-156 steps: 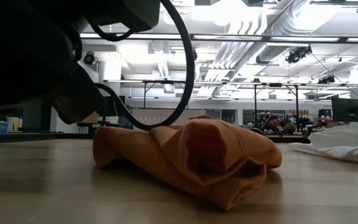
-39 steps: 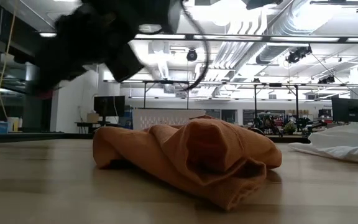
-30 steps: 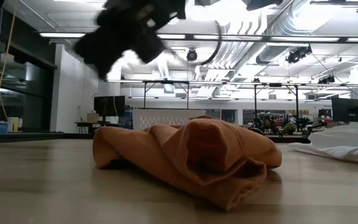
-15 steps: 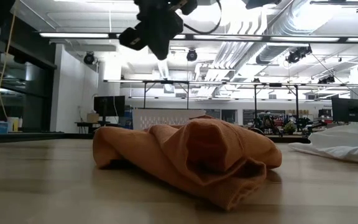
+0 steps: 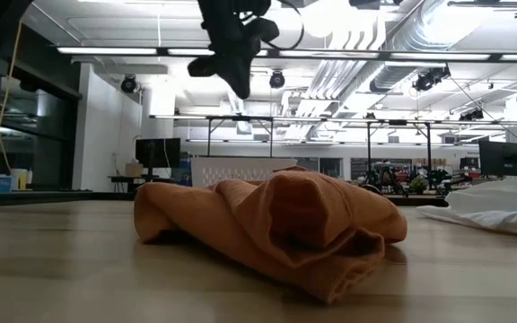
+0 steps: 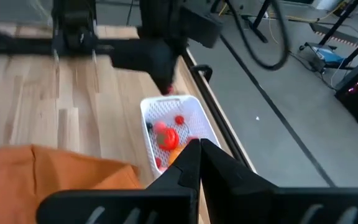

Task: Pick and placing Produce into tupperware
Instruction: Put the red cherry into the white basket

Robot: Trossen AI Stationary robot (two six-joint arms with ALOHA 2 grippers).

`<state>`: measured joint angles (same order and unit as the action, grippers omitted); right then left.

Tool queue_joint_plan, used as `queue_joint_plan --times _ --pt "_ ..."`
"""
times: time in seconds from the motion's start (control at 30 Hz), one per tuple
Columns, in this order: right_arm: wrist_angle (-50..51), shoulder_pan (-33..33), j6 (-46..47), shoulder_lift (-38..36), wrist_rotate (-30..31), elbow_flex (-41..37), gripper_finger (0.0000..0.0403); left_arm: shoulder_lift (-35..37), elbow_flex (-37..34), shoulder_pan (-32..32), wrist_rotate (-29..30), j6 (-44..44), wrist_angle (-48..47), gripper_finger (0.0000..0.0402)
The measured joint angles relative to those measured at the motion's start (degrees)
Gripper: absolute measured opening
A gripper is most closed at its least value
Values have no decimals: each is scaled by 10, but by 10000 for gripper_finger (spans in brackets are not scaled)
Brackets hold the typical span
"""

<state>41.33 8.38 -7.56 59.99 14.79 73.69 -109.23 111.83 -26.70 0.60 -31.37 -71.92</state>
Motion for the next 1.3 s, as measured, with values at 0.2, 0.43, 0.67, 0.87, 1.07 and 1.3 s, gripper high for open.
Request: queue_joint_plan --times 0.2,0.43,0.67,0.87,1.07,1.3 --pt "-20 0 35 0 0 0 0 0 0 -29 10 28 80 53" --pt "-26 0 77 0 0 0 0 -11 -1 -40 48 82 87 53" --pt "-26 0 92 0 11 -1 0 -45 -27 -41 53 106 89 53" --pt "-26 0 103 0 12 -1 0 -80 -64 -41 53 106 88 53" --pt "-26 0 104 0 16 -1 0 -94 -98 -41 53 108 90 53" --pt "-26 0 103 0 16 -1 0 -95 -128 -41 69 119 116 53"
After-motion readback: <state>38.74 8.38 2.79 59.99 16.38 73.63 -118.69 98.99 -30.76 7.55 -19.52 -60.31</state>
